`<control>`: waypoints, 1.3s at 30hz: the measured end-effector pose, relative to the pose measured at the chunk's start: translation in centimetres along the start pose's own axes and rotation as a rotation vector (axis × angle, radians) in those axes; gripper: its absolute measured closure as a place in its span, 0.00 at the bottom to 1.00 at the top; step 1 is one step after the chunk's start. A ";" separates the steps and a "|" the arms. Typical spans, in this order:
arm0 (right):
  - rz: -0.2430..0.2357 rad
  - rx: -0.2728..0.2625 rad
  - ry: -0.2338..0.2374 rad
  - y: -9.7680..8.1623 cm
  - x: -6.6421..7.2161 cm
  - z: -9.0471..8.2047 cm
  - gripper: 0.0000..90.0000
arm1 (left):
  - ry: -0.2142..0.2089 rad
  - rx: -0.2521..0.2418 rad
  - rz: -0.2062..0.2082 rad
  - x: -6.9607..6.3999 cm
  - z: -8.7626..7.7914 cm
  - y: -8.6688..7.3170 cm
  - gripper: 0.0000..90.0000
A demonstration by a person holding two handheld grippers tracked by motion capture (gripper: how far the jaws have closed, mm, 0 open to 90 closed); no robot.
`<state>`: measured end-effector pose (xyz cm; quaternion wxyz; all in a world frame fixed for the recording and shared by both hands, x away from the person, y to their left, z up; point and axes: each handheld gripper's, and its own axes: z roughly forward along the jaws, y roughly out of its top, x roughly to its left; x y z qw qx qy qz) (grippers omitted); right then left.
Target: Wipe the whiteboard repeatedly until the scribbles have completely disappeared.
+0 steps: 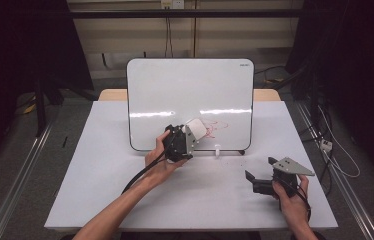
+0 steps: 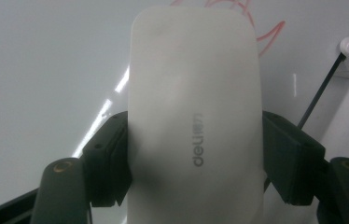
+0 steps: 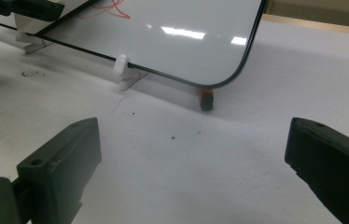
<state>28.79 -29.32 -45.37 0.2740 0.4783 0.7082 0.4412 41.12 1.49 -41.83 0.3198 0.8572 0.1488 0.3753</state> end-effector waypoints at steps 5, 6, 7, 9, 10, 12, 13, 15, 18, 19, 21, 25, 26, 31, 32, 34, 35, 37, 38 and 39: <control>0.002 -0.001 -0.001 0.0 0.0 -0.1 0.04 | 0.034 -0.007 -0.048 2.3 -0.3 0.1 0.35; 0.002 -0.001 -0.001 0.0 -0.1 -0.1 0.04 | 0.048 -0.005 -0.056 2.6 -0.4 -0.1 0.35; 0.003 -0.002 -0.003 0.0 -0.1 -0.1 0.04 | 0.048 -0.005 -0.064 2.9 -0.5 -0.3 0.35; 0.004 -0.002 -0.004 -0.1 -0.1 -0.1 0.04 | 0.057 -0.001 -0.070 3.2 -0.8 -0.7 0.35; 0.005 -0.001 -0.006 -0.1 -0.1 -0.1 0.04 | 0.065 -0.006 -0.074 3.5 -0.9 -1.0 0.35; 0.005 -0.001 -0.006 -0.1 -0.1 -0.1 0.04 | 0.072 0.001 -0.086 3.7 -1.2 -1.6 0.35; 0.003 0.000 -0.005 -0.1 -0.1 -0.1 0.04 | 0.073 0.001 -0.112 3.8 -1.3 -1.8 0.35; 0.005 0.001 -0.004 -0.1 -0.1 -0.1 0.04 | 0.073 0.003 -0.114 4.0 -1.4 -1.9 0.35; 0.003 0.000 -0.003 0.0 0.0 0.0 0.04 | 0.083 0.009 -0.141 3.9 -1.2 -1.6 0.35; 0.000 0.000 -0.003 0.0 0.0 0.0 0.04 | 0.083 0.004 -0.137 4.0 -1.2 -1.5 0.35; 0.000 0.001 -0.004 0.0 0.0 0.0 0.04 | 0.086 0.002 -0.155 3.9 -1.1 -1.1 0.35; 0.003 0.001 -0.006 0.0 0.0 -0.1 0.04 | 0.082 -0.006 -0.165 4.0 -0.7 -0.2 0.35; 0.003 0.001 -0.006 0.0 -0.1 -0.1 0.04 | 0.092 -0.007 -0.156 4.0 -0.5 0.0 0.35; 0.011 -0.001 -0.002 -0.1 -0.1 -0.1 0.04 | 0.094 -0.017 -0.162 3.1 0.1 1.0 0.35; 0.010 -0.002 -0.004 -0.1 0.0 -0.1 0.04 | 0.095 -0.026 -0.150 2.8 0.2 1.1 0.34; 0.005 0.001 0.000 -0.1 0.0 -0.2 0.04 | 0.086 -0.037 -0.123 2.2 0.4 1.3 0.35; 0.007 0.001 0.000 -0.1 0.0 -0.2 0.04 | 0.087 -0.038 -0.098 1.9 0.5 1.4 0.35; 0.007 0.000 -0.001 -0.1 0.0 -0.2 0.04 | 0.080 -0.039 -0.086 1.5 0.6 1.5 0.35; 0.007 0.000 -0.001 -0.1 0.0 -0.2 0.04 | 0.087 -0.043 -0.088 1.3 0.7 1.4 0.35; 0.006 0.001 -0.001 -0.1 0.0 -0.2 0.04 | 0.085 -0.041 -0.090 1.3 0.6 1.4 0.35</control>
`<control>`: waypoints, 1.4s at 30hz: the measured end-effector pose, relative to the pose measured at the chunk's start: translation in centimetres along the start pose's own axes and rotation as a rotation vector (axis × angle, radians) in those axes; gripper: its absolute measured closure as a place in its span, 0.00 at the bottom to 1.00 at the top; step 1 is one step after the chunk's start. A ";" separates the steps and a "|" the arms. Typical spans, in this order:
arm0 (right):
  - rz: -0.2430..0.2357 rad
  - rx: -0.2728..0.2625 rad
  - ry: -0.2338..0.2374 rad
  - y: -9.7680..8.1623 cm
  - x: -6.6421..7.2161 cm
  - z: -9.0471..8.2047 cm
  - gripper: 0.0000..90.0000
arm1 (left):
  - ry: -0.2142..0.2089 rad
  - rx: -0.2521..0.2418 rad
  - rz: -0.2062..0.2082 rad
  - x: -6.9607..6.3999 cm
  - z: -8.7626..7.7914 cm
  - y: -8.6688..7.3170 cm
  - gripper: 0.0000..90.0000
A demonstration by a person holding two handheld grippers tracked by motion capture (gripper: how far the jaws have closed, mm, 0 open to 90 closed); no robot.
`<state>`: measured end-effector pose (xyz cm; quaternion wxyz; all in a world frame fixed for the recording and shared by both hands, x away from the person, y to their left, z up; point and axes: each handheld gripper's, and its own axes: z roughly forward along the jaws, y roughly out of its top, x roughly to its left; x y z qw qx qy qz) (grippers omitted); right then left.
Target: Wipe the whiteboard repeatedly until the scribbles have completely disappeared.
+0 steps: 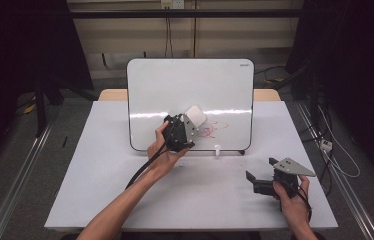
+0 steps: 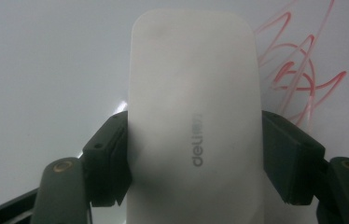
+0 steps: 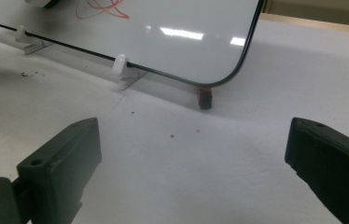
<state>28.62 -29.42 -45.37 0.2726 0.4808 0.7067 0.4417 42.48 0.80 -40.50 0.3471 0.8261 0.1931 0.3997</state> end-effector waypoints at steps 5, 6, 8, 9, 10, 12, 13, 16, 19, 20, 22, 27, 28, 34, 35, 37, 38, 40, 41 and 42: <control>-0.002 -0.001 0.001 0.0 0.0 0.0 0.04 | -0.024 0.002 0.042 -1.6 0.2 0.0 0.35; 0.000 -0.002 0.000 0.0 0.1 0.1 0.04 | -0.029 0.002 0.065 -2.0 0.3 0.1 0.35; -0.003 -0.001 0.002 0.1 0.1 0.1 0.04 | -0.031 0.006 0.079 -2.7 0.3 0.1 0.35; -0.004 0.000 0.003 0.1 0.1 0.1 0.04 | -0.040 0.007 0.074 -2.9 0.3 0.2 0.35; -0.005 -0.001 0.003 0.1 0.1 0.1 0.04 | -0.040 0.007 0.082 -3.2 0.3 0.2 0.35; -0.004 0.000 0.003 0.1 0.1 0.2 0.04 | -0.052 0.003 0.090 -3.7 0.4 0.1 0.35; -0.004 0.000 0.005 0.1 0.1 0.2 0.04 | -0.053 0.004 0.102 -4.0 0.4 0.1 0.35; -0.003 -0.001 0.007 0.1 0.1 0.2 0.04 | -0.055 0.011 0.108 -4.6 0.4 0.1 0.34; -0.008 -0.003 0.011 0.1 0.1 0.2 0.04 | -0.067 0.006 0.105 -4.4 0.4 0.1 0.35; -0.009 -0.003 0.012 0.1 0.1 0.1 0.04 | -0.072 0.006 0.100 -4.3 0.4 0.1 0.34; -0.007 -0.006 0.011 0.1 0.1 0.1 0.04 | -0.078 0.009 0.096 -4.2 0.5 0.2 0.35; -0.003 -0.005 0.009 0.1 0.0 0.1 0.04 | -0.067 0.008 0.068 -3.1 0.6 0.8 0.35; -0.002 -0.004 0.008 0.1 -0.1 0.1 0.04 | -0.066 0.009 0.062 -2.8 0.7 1.0 0.35; 0.000 -0.003 0.007 0.0 -0.1 0.0 0.04 | -0.054 0.011 0.020 -1.2 0.9 1.9 0.35; 0.000 -0.002 0.007 0.0 -0.1 0.0 0.04 | -0.047 0.006 0.008 -0.8 1.0 2.1 0.35; 0.004 0.001 0.008 0.0 -0.1 0.0 0.04 | -0.044 0.013 -0.006 0.1 1.1 2.5 0.35; 0.003 0.002 0.012 0.0 0.0 0.0 0.04 | -0.041 0.015 -0.001 0.4 1.1 2.8 0.35; 0.001 0.005 0.015 0.0 0.0 0.1 0.04 | -0.029 0.019 0.011 0.8 1.3 3.2 0.35; 0.001 0.006 0.016 0.0 0.0 0.1 0.04 | -0.030 0.020 0.009 0.8 1.3 3.3 0.35; 0.002 0.006 0.017 0.0 0.0 0.1 0.04 | -0.022 0.011 0.010 0.7 1.4 3.3 0.35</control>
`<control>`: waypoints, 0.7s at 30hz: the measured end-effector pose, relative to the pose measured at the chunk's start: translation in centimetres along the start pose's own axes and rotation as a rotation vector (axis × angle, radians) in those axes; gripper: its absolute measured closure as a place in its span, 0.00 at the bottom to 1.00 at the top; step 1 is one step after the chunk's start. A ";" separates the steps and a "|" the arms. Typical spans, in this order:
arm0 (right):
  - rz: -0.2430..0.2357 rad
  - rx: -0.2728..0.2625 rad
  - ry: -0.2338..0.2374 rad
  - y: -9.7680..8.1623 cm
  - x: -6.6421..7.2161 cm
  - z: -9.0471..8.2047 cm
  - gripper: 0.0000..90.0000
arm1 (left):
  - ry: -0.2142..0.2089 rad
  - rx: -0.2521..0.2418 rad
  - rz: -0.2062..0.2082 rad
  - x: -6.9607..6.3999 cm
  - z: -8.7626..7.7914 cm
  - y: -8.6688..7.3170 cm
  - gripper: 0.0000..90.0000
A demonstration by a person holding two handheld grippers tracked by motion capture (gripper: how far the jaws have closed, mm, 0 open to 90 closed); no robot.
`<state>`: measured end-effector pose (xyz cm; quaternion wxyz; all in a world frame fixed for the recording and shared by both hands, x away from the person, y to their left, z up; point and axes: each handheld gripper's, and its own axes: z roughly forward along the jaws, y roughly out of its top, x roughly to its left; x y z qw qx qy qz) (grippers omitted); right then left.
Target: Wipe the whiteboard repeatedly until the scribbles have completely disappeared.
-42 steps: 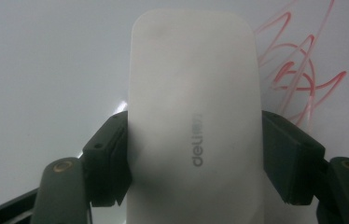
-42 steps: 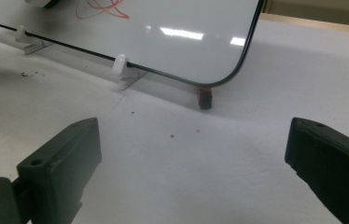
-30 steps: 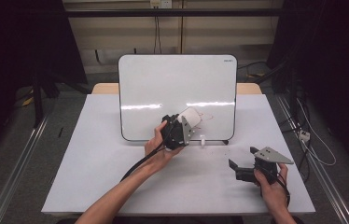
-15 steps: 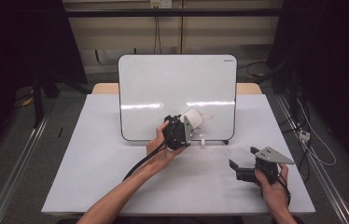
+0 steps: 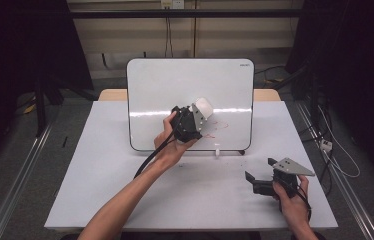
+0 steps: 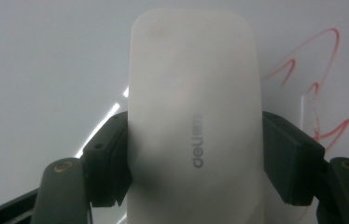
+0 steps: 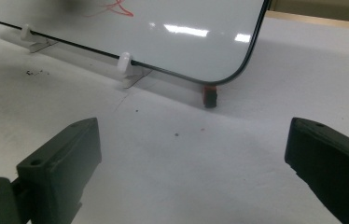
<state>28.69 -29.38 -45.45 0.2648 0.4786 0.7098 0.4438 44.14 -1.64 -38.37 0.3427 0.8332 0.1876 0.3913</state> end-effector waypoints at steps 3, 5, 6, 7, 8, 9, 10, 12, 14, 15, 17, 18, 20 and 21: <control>0.001 -0.002 0.000 0.0 -0.1 0.0 0.04 | 0.021 0.003 0.006 -0.3 0.0 0.0 0.35; 0.002 -0.003 -0.003 0.0 -0.1 0.0 0.04 | 0.015 0.001 -0.002 -0.5 0.0 0.0 0.35; 0.002 -0.003 -0.003 0.0 -0.1 0.0 0.04 | 0.018 -0.006 0.008 -0.7 0.1 0.0 0.35; 0.000 -0.002 -0.001 0.0 -0.1 0.0 0.04 | 0.009 -0.003 0.006 -0.9 0.1 0.1 0.35; -0.002 -0.003 0.000 0.0 0.0 0.0 0.04 | 0.012 -0.007 0.012 -1.1 0.2 0.2 0.35; -0.001 -0.002 0.001 0.1 0.0 0.1 0.04 | 0.010 -0.010 0.020 -1.3 0.3 0.3 0.35; -0.001 -0.001 0.003 0.1 0.1 0.1 0.04 | 0.003 -0.007 0.016 -1.6 0.4 0.4 0.35; -0.006 0.000 0.005 0.1 0.1 0.2 0.04 | -0.003 -0.010 0.039 -2.3 0.5 0.5 0.35; -0.005 0.000 0.007 0.1 0.1 0.2 0.04 | -0.008 -0.005 0.060 -2.8 0.6 0.6 0.35; -0.003 0.000 0.007 0.1 0.1 0.2 0.04 | 0.000 -0.009 0.063 -2.9 0.6 0.6 0.35; -0.001 -0.002 0.006 0.1 0.0 0.1 0.04 | -0.004 -0.012 0.061 -2.8 0.6 0.5 0.35; -0.001 -0.002 0.005 0.0 -0.1 0.1 0.04 | -0.005 -0.014 0.057 -2.9 0.6 0.5 0.35; 0.001 -0.006 0.005 0.0 -0.1 0.0 0.04 | -0.002 -0.014 0.060 -3.0 0.6 0.5 0.35; 0.002 -0.006 0.006 0.0 -0.1 0.0 0.04 | -0.008 -0.008 0.066 -3.1 0.6 0.4 0.35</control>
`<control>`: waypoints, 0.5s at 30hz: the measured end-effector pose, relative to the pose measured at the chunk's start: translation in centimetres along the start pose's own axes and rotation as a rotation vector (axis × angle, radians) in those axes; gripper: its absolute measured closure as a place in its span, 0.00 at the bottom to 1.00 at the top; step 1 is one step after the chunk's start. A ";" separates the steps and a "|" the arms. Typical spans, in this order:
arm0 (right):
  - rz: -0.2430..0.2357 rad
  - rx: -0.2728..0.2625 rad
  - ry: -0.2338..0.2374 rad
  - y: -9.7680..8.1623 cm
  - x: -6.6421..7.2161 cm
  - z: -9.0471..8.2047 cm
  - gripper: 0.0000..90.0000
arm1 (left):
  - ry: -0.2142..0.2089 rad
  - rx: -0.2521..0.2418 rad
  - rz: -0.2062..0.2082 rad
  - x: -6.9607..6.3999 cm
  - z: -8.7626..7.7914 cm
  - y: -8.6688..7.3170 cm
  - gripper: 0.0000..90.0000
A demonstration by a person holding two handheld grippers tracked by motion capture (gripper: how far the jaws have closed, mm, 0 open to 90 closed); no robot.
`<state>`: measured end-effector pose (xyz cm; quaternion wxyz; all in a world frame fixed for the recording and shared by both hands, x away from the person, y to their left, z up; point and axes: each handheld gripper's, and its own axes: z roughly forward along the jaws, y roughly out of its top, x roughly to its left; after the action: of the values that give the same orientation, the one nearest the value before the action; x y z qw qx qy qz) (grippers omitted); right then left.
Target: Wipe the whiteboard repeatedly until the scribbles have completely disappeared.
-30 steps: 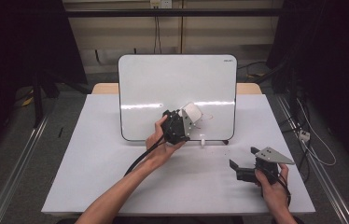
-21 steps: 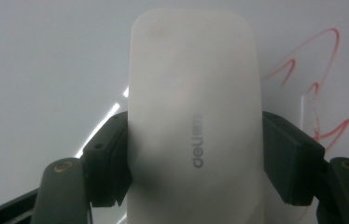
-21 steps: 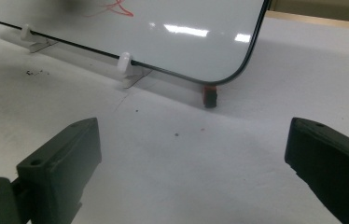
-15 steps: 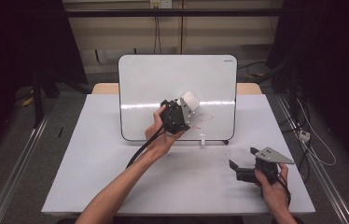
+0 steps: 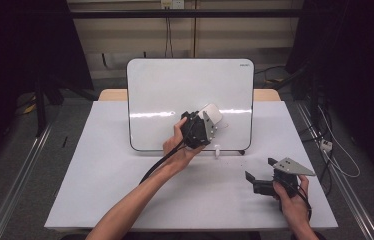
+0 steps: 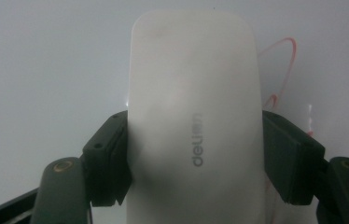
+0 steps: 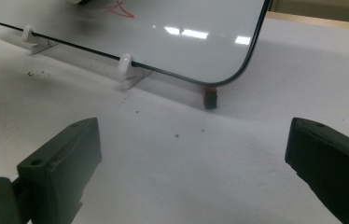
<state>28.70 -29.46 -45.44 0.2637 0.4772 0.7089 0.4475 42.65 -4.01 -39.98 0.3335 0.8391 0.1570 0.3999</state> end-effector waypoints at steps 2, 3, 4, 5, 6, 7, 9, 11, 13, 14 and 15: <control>0.000 0.002 -0.001 0.0 0.0 0.0 0.04 | -0.008 0.000 0.012 -0.4 0.0 -0.2 0.35; 0.000 0.002 -0.001 0.0 0.0 0.0 0.04 | -0.012 0.001 0.024 -0.6 -0.1 -0.3 0.35; 0.000 0.002 -0.002 0.0 0.0 0.0 0.04 | -0.014 -0.005 0.028 -0.9 -0.1 -0.4 0.35; -0.001 0.001 -0.003 0.0 0.0 0.0 0.04 | -0.020 -0.004 0.025 -1.0 -0.1 -0.6 0.35; 0.000 0.001 -0.003 0.0 0.0 -0.1 0.04 | -0.023 -0.004 0.017 -1.2 -0.2 -0.8 0.35; -0.001 0.001 -0.003 0.0 0.0 -0.1 0.04 | -0.029 -0.008 0.008 -1.5 -0.1 -0.9 0.34; 0.005 0.003 -0.001 0.0 0.0 0.0 0.04 | -0.039 -0.003 0.020 -2.0 -0.2 -1.1 0.34; 0.006 0.007 -0.002 0.0 0.1 0.0 0.04 | -0.055 -0.004 0.032 -2.4 -0.3 -1.4 0.34; 0.001 0.006 -0.001 0.0 0.1 0.0 0.04 | -0.061 0.002 0.046 -2.7 -0.4 -1.5 0.34; 0.002 0.007 -0.001 0.0 0.1 0.0 0.04 | -0.063 0.001 0.042 -2.9 -0.4 -1.6 0.34; 0.005 0.008 -0.002 0.0 0.1 0.0 0.04 | -0.066 0.007 0.046 -3.0 -0.4 -1.6 0.34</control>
<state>28.70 -29.38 -45.45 0.2612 0.4805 0.7092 0.4449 40.47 -4.26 -42.62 0.3263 0.8564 0.1278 0.3791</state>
